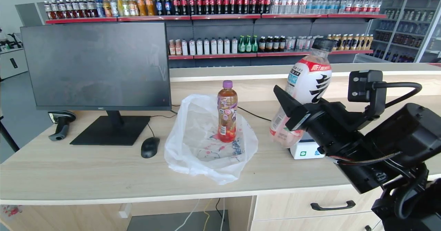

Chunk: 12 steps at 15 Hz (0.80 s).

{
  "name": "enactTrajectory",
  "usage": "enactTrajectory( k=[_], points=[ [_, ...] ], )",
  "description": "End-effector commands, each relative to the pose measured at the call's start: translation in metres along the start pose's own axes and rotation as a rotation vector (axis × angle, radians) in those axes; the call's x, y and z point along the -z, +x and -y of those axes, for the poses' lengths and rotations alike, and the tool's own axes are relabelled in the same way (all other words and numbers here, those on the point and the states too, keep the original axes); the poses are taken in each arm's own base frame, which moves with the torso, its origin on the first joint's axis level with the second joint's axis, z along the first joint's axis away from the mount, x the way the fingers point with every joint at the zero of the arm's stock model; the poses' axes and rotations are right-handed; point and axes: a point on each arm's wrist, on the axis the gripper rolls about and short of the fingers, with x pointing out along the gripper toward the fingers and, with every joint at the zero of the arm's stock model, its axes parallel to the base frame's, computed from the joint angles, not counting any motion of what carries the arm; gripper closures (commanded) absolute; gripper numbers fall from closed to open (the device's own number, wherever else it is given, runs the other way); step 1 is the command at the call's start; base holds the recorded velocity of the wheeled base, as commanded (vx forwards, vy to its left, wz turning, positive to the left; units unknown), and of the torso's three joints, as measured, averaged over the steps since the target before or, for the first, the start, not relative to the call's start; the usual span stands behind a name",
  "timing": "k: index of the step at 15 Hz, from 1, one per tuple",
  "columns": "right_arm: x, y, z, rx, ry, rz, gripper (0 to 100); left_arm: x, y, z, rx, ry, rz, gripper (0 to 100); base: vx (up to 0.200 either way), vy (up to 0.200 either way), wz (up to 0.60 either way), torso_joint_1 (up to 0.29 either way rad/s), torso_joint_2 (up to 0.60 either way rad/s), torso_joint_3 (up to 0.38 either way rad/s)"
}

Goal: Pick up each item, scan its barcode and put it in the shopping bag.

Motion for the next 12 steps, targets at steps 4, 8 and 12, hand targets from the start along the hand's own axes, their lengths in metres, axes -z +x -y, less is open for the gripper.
enactTrajectory(
  k=[4, 8, 12],
  points=[
    [0.0014, -0.0007, -0.0016, -0.005, 0.002, -0.006, 100, -0.0001, 0.0000, 0.0000, 0.000, -0.001, 0.002, 0, 0.000, 0.000, 0.60, 0.000, 0.00, 0.001],
    [0.0024, 0.0009, -0.0015, -0.005, 0.003, -0.005, 100, -0.0001, 0.0000, 0.0000, 0.000, -0.001, 0.002, 0, 0.000, 0.000, 0.00, 0.000, 0.00, 0.000],
    [0.0061, 0.0054, -0.0025, -0.005, 0.012, -0.007, 100, -0.0003, 0.0000, 0.0000, 0.000, -0.001, 0.004, 0, 0.000, 0.000, 0.00, 0.000, 0.00, 0.000]
  ],
)
